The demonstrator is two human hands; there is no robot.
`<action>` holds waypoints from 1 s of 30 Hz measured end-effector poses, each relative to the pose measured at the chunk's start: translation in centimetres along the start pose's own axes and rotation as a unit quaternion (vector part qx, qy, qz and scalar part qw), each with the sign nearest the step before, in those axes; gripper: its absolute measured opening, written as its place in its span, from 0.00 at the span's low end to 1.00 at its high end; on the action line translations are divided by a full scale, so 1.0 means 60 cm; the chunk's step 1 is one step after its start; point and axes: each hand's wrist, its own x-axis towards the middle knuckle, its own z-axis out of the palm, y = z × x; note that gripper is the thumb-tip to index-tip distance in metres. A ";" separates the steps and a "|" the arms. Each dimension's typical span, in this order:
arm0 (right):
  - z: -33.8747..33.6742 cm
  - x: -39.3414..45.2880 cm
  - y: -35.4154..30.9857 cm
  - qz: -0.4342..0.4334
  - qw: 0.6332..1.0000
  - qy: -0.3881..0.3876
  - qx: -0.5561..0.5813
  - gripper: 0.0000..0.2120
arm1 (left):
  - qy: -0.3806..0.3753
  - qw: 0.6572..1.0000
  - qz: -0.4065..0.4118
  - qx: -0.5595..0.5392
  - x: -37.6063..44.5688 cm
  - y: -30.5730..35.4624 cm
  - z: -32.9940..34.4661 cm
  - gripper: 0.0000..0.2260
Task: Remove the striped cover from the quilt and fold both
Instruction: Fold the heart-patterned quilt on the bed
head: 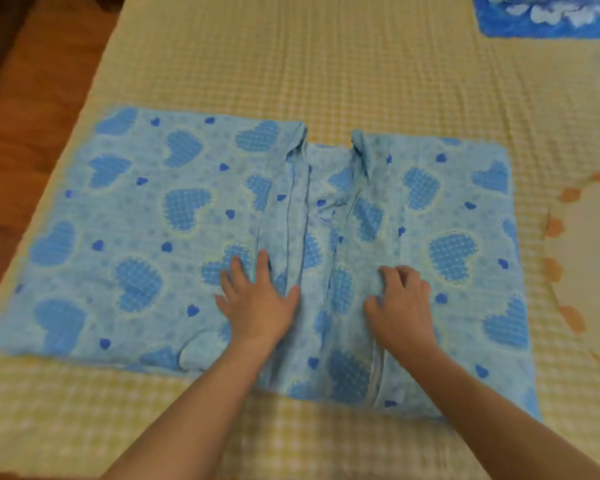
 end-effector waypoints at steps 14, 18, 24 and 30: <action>0.070 0.035 0.035 0.087 0.991 -0.084 -0.056 0.47 | 0.255 0.963 -0.026 0.082 0.119 -0.104 -0.374 0.16; 0.065 0.022 0.028 0.083 0.992 -0.081 -0.058 0.47 | 0.372 0.914 0.031 0.157 0.084 -0.095 -0.432 0.20; 0.043 0.026 0.063 0.026 0.993 -0.107 -0.035 0.43 | 0.026 0.964 0.001 0.263 0.057 -0.009 -0.116 0.41; -0.003 0.038 0.129 -0.021 0.997 -0.036 0.065 0.32 | -0.053 0.995 0.046 -0.077 0.015 0.153 0.078 0.37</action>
